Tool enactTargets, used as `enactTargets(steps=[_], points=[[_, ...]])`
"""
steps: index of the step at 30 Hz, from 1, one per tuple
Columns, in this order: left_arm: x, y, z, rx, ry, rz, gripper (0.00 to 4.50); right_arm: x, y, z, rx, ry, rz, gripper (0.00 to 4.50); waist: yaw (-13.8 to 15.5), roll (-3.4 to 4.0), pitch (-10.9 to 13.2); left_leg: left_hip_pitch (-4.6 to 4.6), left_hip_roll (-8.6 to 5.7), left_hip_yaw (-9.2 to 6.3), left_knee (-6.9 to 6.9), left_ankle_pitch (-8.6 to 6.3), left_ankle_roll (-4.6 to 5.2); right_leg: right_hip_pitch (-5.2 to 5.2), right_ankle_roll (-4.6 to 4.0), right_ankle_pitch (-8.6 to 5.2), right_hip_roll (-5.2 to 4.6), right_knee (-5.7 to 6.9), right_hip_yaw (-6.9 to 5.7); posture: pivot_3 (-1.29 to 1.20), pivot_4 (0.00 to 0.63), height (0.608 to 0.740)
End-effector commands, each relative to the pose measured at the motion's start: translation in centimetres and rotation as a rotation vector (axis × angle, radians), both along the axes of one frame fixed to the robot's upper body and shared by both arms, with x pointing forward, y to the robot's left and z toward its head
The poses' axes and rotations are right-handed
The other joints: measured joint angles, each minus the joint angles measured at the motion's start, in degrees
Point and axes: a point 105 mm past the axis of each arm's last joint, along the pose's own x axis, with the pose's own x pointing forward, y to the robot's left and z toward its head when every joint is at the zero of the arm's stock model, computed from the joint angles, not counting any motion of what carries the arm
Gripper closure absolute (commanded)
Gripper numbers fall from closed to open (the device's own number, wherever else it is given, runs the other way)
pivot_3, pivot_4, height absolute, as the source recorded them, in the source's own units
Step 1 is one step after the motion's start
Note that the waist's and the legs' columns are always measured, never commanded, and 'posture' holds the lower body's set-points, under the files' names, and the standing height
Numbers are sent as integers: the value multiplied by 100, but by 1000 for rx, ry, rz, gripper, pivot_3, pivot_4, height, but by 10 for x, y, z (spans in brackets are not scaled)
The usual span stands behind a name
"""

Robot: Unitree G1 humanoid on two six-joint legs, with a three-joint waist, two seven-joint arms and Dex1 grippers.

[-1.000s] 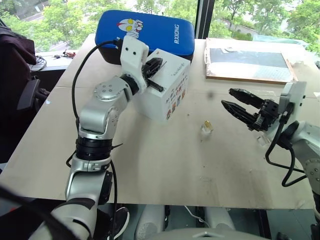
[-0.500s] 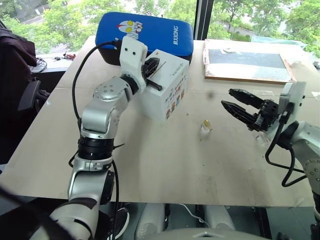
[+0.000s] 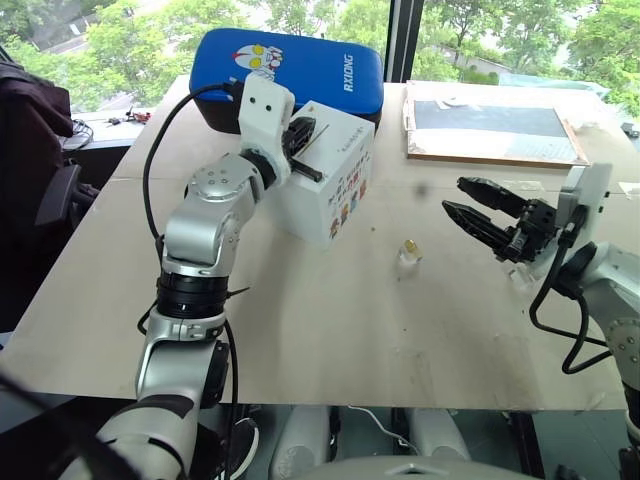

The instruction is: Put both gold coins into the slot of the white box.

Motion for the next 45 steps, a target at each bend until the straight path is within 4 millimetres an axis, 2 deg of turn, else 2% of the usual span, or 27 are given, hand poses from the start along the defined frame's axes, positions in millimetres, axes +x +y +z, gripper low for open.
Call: enactTargets(steps=[1,7,17,26,34,37,43,45], points=[[8,19,-20,21,78,99,4500,-6,-1,13,7,-65,-1,2311,-23,0,0,16,1,0,-2,0,0,15,-1,-1,1,-2,0,0,150,740],[11,23,-18,17,68,137,4500,-6,-1,13,8,-67,-3,2311,-66,0,0,22,3,-1,-2,0,0,21,-2,2,0,-2,15,0,150,740],[3,7,-34,12,167,54,4500,-6,0,13,9,-67,-3,2311,-82,2,-2,23,3,0,-2,0,0,21,-2,2,-2,-2,27,0,150,740],[-5,-4,-49,95,236,-20,4500,-6,0,13,10,-71,-7,2311,-75,11,-10,22,3,0,-7,0,0,22,-2,1,-8,-7,26,0,150,740],[-3,5,-53,126,246,27,4500,-5,0,13,12,-72,-6,2311,-75,32,-36,23,2,0,-8,-1,0,23,-2,0,-13,-8,26,0,150,740],[-1,8,-47,108,213,55,4500,-5,0,13,13,-71,-5,2311,-75,37,-40,25,2,-1,-10,-1,0,23,-2,0,-10,-8,25,0,150,740],[7,32,-30,92,135,178,4500,-5,0,13,12,-69,-4,2311,-80,37,-41,25,2,-1,-11,-1,0,23,-2,0,-13,-8,26,0,150,740],[8,34,-25,87,119,184,4500,-4,1,12,13,-69,-2,2311,-89,37,-41,26,3,-1,-11,-1,0,23,-2,0,-14,-7,26,0,150,740]])
